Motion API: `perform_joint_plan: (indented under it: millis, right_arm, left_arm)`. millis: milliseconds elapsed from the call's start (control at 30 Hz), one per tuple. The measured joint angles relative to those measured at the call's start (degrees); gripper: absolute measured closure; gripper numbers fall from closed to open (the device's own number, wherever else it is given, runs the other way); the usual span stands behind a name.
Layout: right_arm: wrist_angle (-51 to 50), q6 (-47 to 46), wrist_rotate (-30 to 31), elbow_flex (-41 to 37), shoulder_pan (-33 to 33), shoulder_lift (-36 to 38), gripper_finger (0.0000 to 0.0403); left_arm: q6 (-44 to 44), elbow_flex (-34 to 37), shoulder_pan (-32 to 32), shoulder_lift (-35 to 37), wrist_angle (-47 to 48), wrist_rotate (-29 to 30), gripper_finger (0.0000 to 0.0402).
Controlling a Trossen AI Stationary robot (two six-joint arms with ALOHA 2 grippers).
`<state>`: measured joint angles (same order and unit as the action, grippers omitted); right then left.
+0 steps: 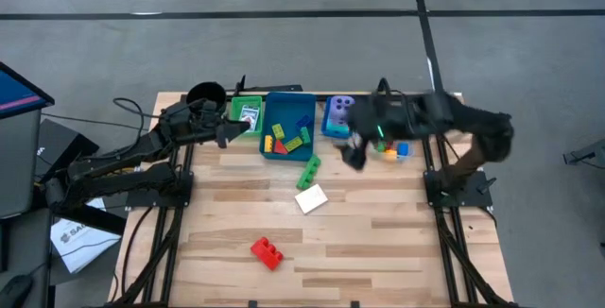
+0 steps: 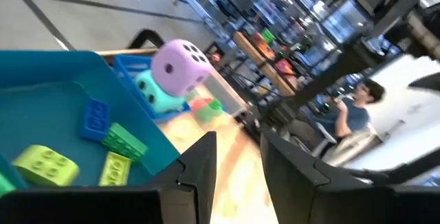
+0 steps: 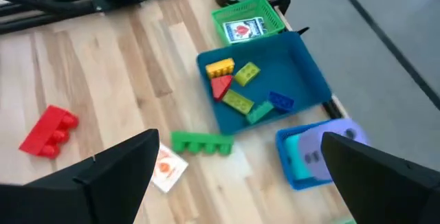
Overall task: Pick & Place Toys
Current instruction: Put the orange game card into the green bin
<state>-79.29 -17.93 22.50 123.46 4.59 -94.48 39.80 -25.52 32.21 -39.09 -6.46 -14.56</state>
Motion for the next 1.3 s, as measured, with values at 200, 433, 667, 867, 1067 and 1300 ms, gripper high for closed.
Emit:
perform_joint_plan:
  millis: [200,433,667,867,1067,1300]
  right_arm:
    - [16.06,-19.86,12.42,-32.04,16.35,16.61,0.0003]
    - [57.67,-33.12,22.1,-63.04,25.43,33.02,0.0003]
    - [97.0,-32.85,23.92,-78.46,24.18,31.06,0.0003]
    - [102.11,-36.03,23.09,-80.07,21.02,22.74,0.0003]
    - [99.19,-40.25,9.5,-80.04,17.33,19.13,0.0003]
    - [78.36,-40.16,-11.45,-80.04,11.79,19.15,0.0003]
  left_arm:
    - [1.89,0.0,0.0,0.04,-0.04,-5.67,0.0293]
    - [4.56,0.02,0.0,0.04,-0.01,-15.99,0.0293]
    - [5.52,0.0,-0.02,0.04,-0.01,-16.9,0.0293]
    - [5.51,0.0,-1.29,0.04,-0.02,-16.81,0.0293]
    - [5.5,0.0,-6.04,-0.54,-0.05,-16.55,0.0293]
    - [8.74,0.0,-16.34,-4.44,-3.11,-5.7,0.0293]
